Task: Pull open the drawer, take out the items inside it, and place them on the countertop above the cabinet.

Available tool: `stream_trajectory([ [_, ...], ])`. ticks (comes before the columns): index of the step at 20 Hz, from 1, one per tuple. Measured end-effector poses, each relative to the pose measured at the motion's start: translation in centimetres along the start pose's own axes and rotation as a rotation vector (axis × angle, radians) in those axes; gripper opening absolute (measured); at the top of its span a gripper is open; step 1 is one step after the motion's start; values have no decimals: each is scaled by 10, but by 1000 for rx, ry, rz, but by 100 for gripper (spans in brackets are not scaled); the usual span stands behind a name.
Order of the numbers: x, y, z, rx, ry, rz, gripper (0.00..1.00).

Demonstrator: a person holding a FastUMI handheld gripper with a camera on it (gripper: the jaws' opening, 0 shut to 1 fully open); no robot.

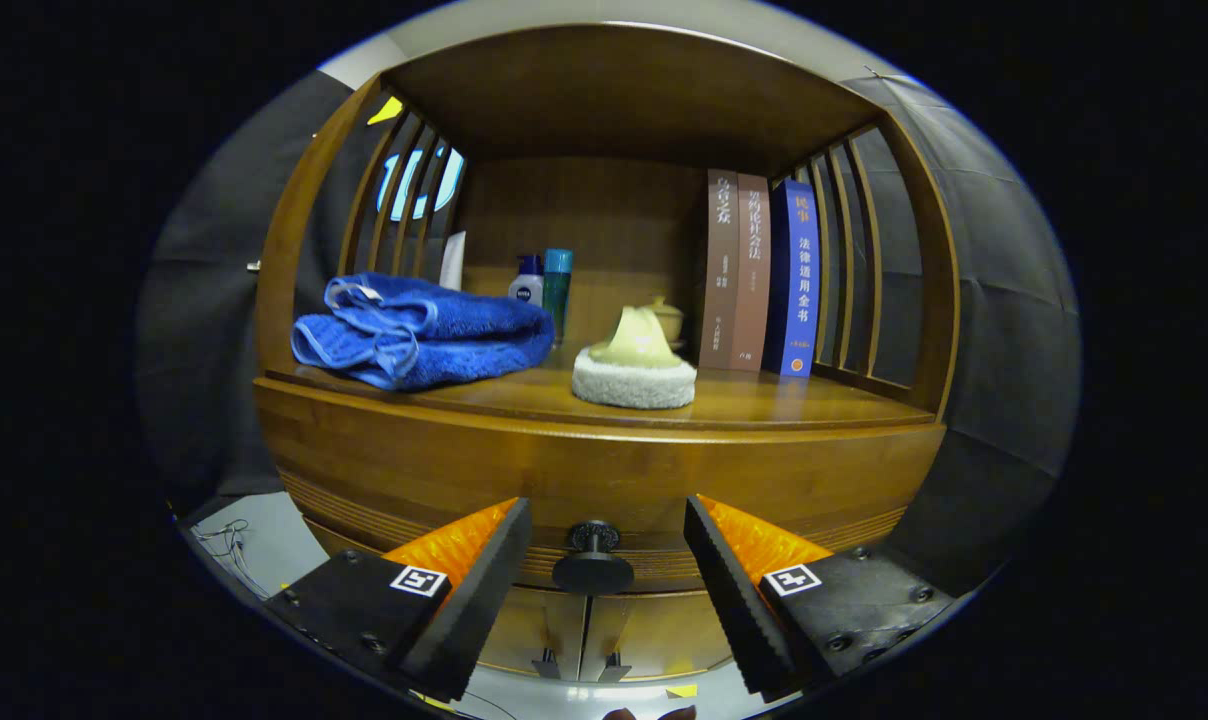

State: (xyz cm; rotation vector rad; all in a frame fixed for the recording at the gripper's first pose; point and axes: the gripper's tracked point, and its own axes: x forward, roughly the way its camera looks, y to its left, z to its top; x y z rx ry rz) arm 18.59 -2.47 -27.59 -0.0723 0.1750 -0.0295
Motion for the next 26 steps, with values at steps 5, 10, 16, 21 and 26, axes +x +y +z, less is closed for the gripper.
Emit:
stream_trajectory([
  [5, -42, -10, 42, 38, -43, 6, 99],
  [10, -87, -19, 93, 75, -69, 13, 99],
  [16, -138, -27, 152, 118, -94, 35, 99],
  [21, -187, -25, 197, 143, -132, 82, 99],
  [26, -213, -16, 208, 102, -148, 95, 99],
])
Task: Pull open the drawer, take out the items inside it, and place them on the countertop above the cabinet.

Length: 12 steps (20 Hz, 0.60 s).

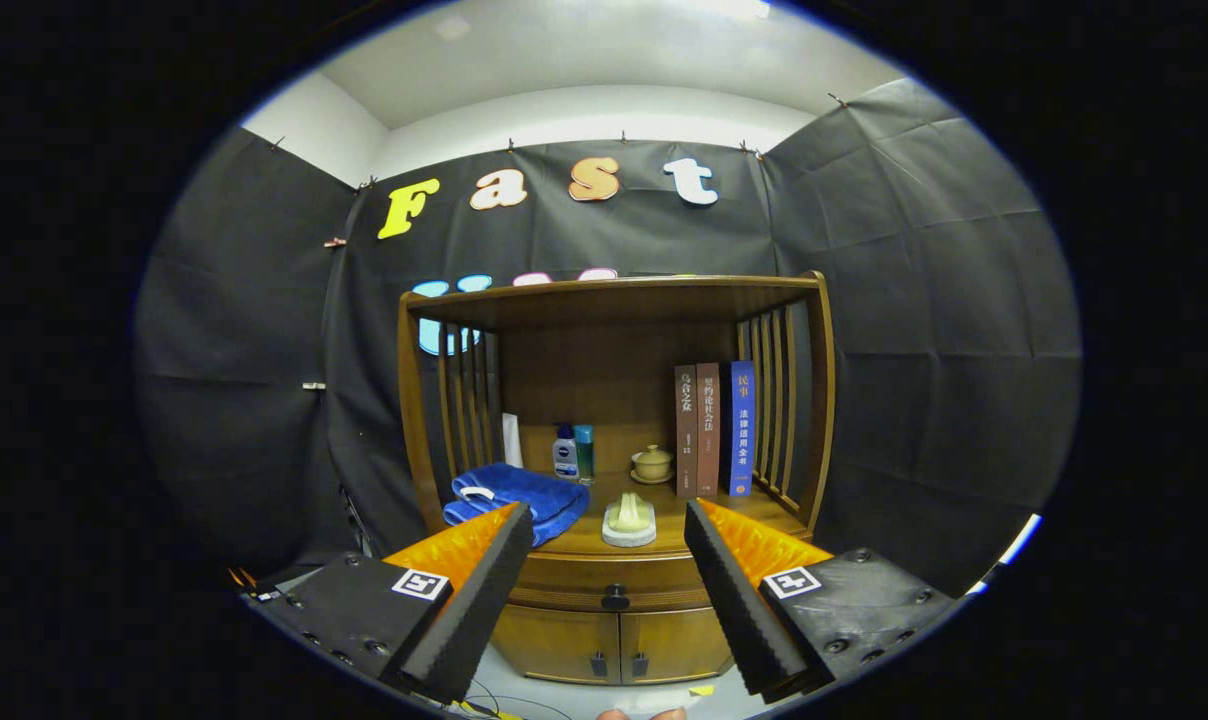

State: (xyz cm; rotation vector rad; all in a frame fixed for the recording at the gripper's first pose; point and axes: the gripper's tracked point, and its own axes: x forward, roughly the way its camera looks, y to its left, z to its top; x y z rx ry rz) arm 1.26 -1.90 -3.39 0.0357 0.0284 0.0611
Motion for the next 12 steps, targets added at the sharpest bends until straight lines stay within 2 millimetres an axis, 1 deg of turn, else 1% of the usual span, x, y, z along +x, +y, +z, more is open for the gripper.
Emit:
stream_trajectory([
  [3, -6, 3, 1, 7, -2, 2, 99],
  [6, -9, 1, 4, 2, -7, -7, 99],
  [8, -9, 1, 8, -10, -16, -14, 99],
  [12, -9, 1, 8, 2, -13, -12, 99],
])
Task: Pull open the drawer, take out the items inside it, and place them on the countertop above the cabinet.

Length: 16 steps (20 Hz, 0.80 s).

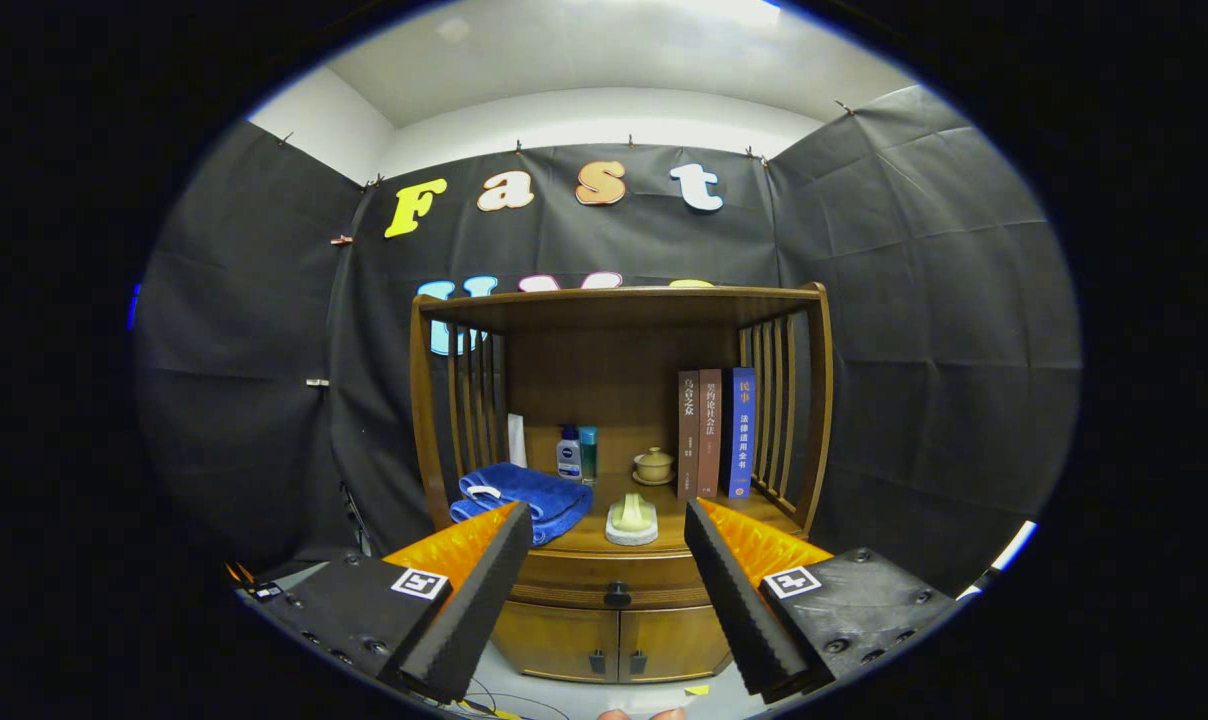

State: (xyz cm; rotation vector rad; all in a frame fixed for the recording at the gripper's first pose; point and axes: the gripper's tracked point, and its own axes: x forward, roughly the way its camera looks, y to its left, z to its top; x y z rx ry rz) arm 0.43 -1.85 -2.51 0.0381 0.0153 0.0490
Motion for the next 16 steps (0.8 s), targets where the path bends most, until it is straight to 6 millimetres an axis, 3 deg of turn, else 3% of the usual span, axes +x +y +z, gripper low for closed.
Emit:
stream_trajectory([
  [16, 5, 3, -7, -13, 8, -4, 99],
])
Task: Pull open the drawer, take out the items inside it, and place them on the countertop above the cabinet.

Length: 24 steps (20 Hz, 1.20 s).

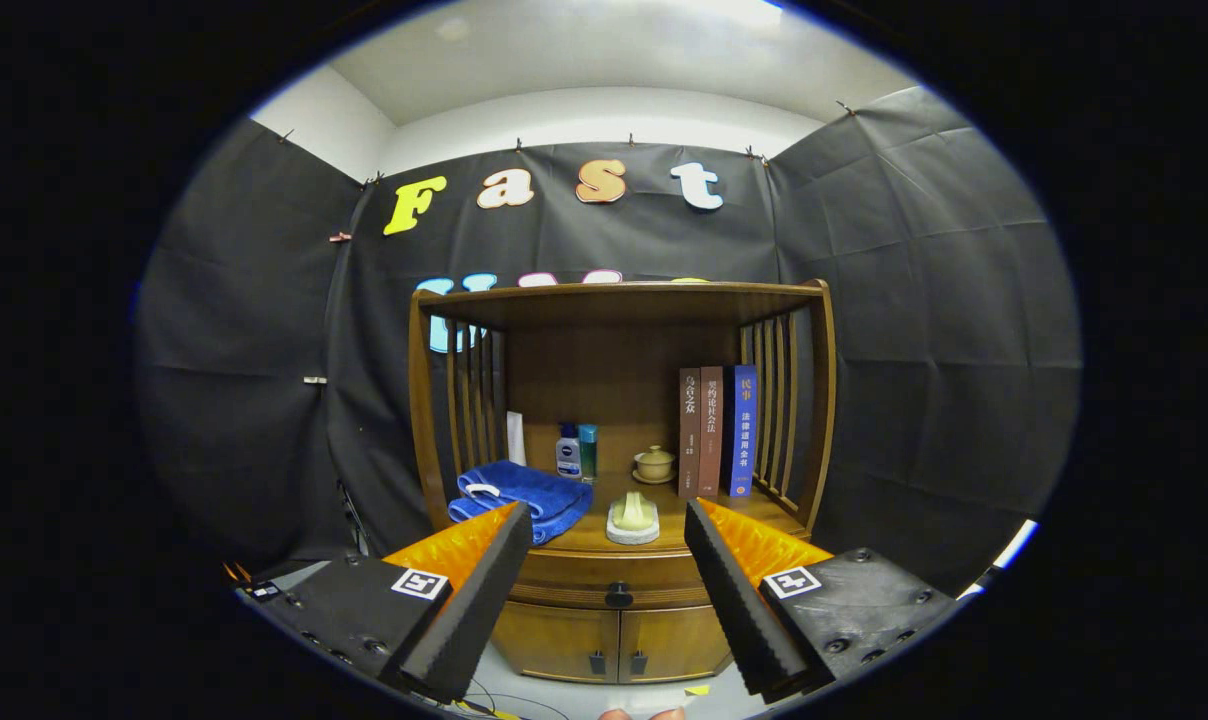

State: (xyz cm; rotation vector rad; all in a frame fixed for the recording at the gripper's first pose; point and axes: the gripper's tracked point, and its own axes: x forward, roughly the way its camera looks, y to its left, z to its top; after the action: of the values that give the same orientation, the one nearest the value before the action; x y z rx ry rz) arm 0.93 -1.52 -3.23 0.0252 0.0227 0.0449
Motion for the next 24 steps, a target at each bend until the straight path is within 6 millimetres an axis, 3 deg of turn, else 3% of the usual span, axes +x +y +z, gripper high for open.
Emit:
stream_trajectory([
  [24, 1, -1, 2, 12, -6, 3, 99],
])
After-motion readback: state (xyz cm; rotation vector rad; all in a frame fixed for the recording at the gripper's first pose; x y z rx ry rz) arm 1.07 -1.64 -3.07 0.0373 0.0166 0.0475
